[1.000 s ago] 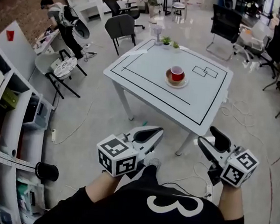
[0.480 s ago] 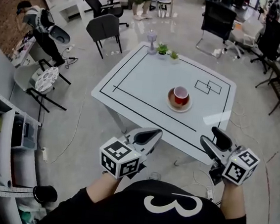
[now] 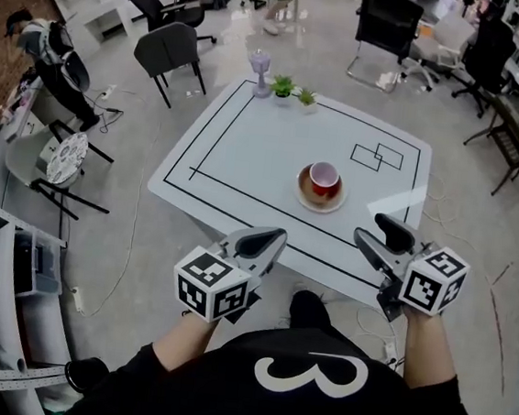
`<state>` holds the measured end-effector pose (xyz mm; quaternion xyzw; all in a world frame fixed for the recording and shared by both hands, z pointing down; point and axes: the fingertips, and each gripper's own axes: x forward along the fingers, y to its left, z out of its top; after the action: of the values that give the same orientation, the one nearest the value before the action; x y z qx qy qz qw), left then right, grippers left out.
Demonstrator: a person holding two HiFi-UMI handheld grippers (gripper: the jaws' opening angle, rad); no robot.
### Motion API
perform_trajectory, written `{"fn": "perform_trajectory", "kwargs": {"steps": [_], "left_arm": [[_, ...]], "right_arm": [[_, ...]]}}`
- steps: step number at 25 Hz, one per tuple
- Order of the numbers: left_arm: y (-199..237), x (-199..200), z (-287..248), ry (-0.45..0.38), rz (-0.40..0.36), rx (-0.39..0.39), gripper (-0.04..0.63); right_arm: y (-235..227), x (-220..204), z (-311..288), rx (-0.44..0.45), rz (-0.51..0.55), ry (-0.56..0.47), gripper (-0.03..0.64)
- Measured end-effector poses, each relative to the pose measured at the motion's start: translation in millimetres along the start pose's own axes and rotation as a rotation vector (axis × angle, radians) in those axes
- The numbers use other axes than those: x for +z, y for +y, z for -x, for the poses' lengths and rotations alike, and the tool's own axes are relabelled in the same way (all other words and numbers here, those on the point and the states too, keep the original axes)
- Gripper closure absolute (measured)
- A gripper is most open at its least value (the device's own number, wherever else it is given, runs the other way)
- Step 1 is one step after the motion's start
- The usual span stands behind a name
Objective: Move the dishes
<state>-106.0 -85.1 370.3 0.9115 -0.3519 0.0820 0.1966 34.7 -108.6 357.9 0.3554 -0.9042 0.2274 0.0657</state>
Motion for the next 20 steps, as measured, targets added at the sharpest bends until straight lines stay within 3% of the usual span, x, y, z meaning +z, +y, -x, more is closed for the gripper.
{"fn": "perform_trajectory", "kwargs": {"steps": [8, 20], "left_arm": [[25.5, 5.4, -25.6, 0.029, -0.012, 0.033, 0.594], [76.3, 8.5, -63.2, 0.052, 0.063, 0.112, 0.594]], "right_arm": [[-40.4, 4.1, -42.3, 0.000, -0.024, 0.039, 0.376], [-107.5, -0.3, -124.3, 0.015, -0.066, 0.137, 0.391]]}}
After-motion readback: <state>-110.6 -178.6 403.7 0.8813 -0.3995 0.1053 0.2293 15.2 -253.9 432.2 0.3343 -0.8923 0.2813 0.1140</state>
